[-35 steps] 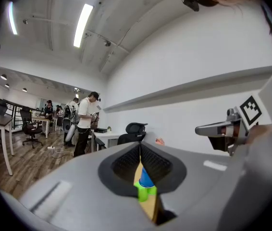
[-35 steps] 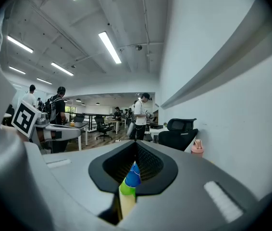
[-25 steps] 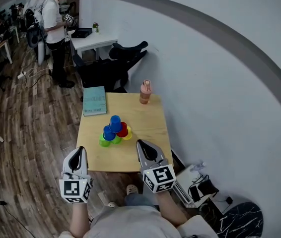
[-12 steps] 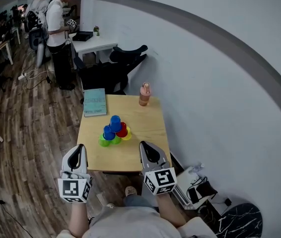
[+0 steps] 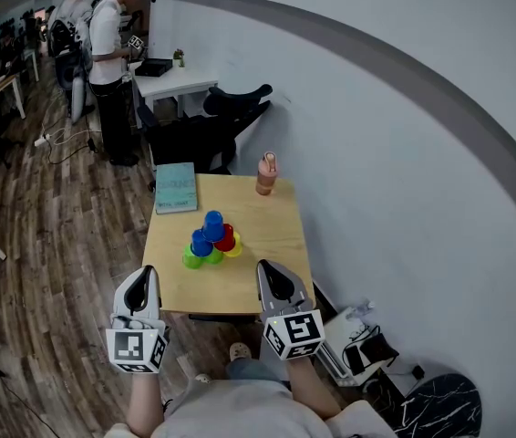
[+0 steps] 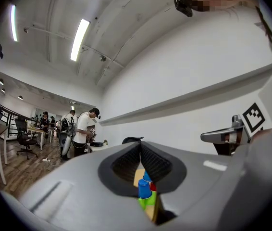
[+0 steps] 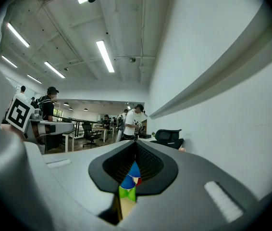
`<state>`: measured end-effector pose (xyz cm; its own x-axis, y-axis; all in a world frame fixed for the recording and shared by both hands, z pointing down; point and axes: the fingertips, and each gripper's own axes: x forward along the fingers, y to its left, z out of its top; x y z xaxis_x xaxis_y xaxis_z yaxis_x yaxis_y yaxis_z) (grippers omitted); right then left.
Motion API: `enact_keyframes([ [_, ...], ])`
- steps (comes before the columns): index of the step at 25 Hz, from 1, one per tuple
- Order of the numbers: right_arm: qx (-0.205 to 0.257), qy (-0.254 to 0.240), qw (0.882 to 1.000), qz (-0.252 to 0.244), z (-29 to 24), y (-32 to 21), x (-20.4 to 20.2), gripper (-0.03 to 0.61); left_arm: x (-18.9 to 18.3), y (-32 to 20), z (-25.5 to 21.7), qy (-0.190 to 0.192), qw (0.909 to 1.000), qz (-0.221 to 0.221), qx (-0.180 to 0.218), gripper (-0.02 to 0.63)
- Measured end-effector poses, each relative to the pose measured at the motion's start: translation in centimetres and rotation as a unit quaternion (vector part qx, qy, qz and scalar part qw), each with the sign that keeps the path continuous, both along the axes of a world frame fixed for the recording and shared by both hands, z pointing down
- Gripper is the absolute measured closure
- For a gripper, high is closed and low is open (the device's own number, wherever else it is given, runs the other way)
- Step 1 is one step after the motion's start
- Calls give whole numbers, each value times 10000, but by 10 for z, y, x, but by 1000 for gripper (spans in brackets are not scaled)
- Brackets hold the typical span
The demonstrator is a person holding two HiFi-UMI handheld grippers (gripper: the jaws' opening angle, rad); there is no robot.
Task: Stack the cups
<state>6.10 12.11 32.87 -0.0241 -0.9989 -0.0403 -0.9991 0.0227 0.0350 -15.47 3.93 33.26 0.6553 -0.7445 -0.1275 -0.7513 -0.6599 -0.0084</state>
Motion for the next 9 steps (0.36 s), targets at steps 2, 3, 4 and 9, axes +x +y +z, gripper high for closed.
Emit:
enact_keyframes([
  [2, -7, -1, 10000, 2, 0, 0, -1, 574, 0, 0, 0, 22, 10000, 23, -17, 554],
  [3, -7, -3, 10000, 4, 0, 0, -2, 574, -1, 0, 1, 34, 10000, 33, -29, 554],
  [4, -4, -6, 10000, 6, 0, 0, -3, 574, -2, 1, 1, 42, 10000, 40, -39, 554],
  [9, 26, -28, 10000, 9, 0, 1, -8, 574, -6, 2, 4, 39, 10000, 48, -46, 554],
])
